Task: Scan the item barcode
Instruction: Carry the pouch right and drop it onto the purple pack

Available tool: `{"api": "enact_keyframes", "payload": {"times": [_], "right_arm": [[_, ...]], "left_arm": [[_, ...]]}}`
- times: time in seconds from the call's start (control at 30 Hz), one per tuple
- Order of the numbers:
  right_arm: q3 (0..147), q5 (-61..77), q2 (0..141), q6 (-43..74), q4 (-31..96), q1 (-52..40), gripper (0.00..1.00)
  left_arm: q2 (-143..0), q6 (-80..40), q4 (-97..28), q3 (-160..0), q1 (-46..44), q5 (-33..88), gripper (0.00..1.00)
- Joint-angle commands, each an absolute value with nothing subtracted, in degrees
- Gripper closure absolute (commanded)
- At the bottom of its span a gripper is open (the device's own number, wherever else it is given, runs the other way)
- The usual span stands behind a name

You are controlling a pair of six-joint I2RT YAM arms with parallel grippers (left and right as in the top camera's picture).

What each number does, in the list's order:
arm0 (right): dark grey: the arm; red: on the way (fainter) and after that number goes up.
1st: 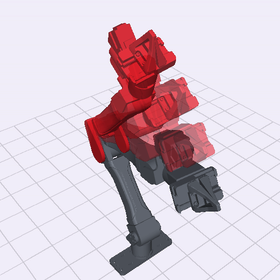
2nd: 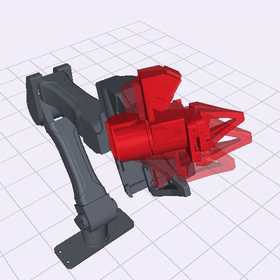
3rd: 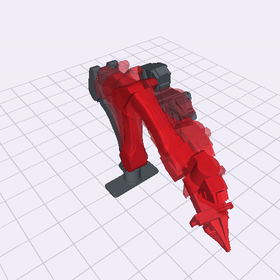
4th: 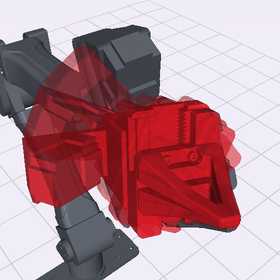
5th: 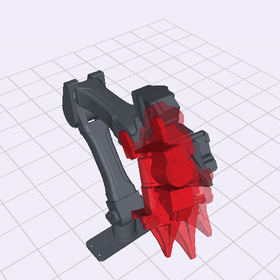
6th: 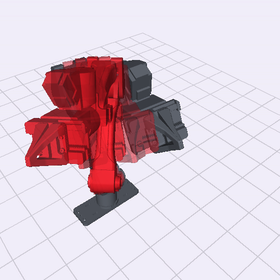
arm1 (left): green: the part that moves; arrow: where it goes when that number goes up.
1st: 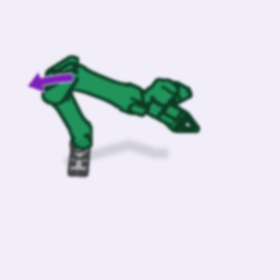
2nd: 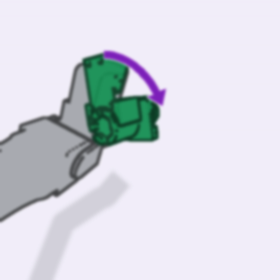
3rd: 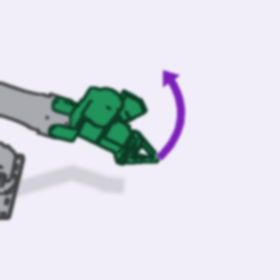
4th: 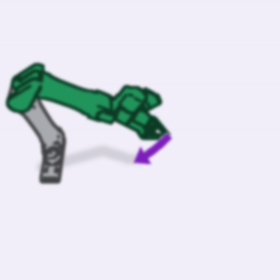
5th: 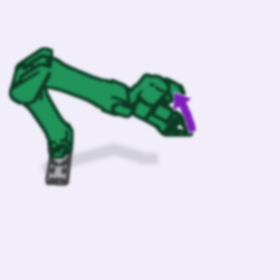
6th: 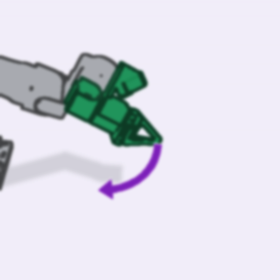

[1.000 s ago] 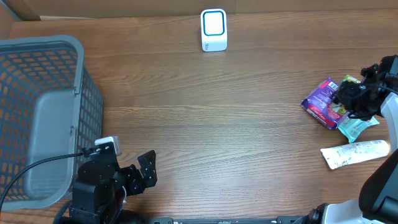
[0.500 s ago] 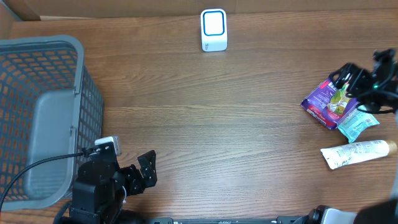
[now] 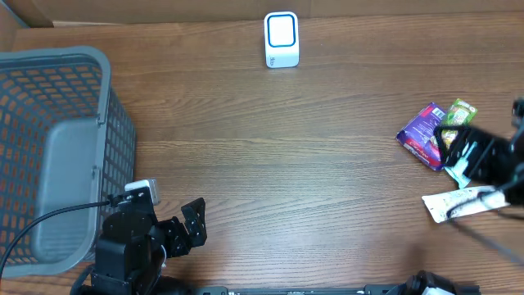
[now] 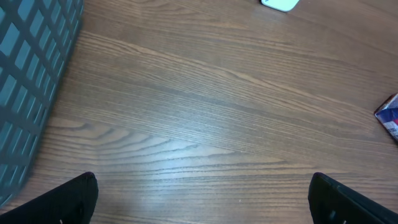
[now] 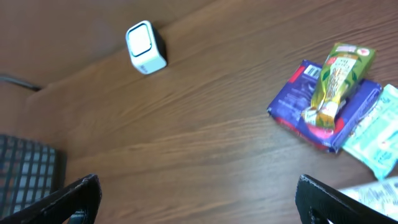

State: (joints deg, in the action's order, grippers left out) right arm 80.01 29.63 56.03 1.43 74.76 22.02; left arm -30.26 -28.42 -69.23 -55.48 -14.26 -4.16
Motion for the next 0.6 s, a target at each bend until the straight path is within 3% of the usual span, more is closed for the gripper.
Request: {"api": "enact_keyframes", "payload": {"times": [0.0,0.57], "right_arm": [[80.9,30.1,52.5,0.2,77.1,21.8,0.00],[80.9,24.9,50.6,0.0,82.1,20.8,0.00]], "left_arm": [[-29.9,-28.3,-69.2,-55.6,-14.3,-4.9,0.00],[-29.9,-28.3,-69.2,-55.6,-14.3,-4.9,0.00]]}}
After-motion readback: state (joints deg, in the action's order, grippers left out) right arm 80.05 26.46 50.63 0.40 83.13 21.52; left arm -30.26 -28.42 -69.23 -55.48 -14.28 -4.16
